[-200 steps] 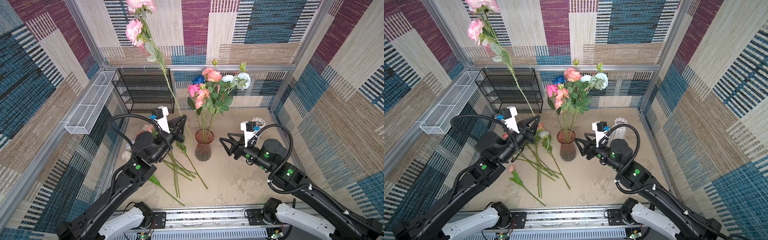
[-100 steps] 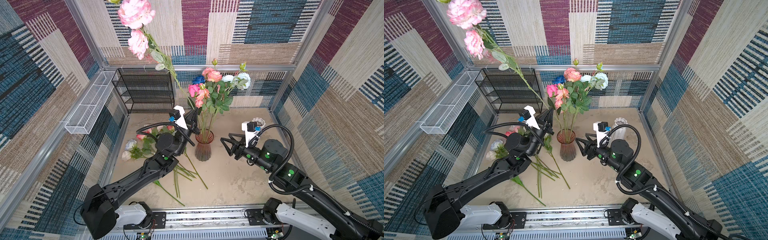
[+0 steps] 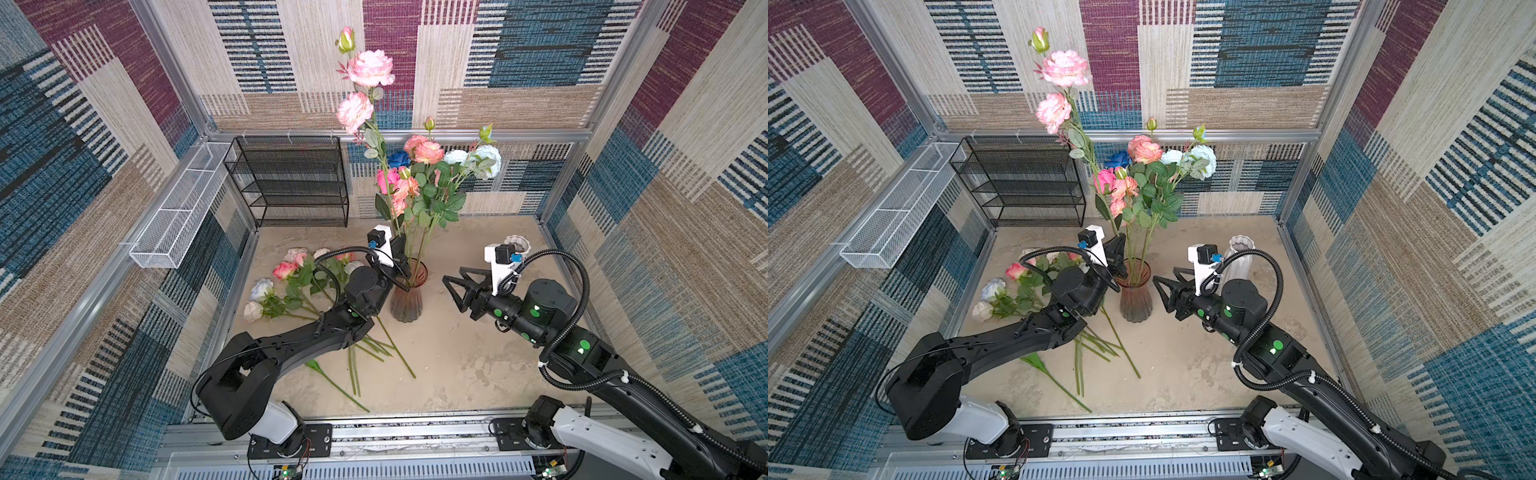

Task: Arrange the flowers into the vase
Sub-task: 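Carry the pink carnation over the pink vase and lower its stem in, then open the left gripper and draw it back down to the flower pile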

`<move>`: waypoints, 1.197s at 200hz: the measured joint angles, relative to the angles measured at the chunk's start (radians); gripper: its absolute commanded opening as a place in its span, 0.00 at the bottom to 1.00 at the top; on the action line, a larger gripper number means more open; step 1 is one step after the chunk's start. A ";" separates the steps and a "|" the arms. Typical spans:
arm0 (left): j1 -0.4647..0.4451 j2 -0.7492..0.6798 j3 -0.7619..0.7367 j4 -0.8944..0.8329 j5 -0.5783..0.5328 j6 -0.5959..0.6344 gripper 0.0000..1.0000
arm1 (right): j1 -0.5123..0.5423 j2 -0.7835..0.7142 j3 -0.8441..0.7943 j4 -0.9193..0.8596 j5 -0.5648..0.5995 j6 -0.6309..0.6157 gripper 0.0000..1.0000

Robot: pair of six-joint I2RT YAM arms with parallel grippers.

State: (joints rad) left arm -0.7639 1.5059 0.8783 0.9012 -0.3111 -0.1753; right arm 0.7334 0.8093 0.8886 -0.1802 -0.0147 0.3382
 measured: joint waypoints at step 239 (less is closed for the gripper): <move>0.240 -0.660 -0.138 -1.176 0.153 -0.467 0.57 | 0.000 -0.032 -0.089 0.018 -0.021 0.032 0.71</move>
State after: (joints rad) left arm -0.5243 0.8463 0.7399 -0.2745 -0.1577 -0.6426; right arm 0.7334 0.7769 0.7994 -0.1619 -0.0360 0.3698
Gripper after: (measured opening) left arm 0.649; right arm 0.715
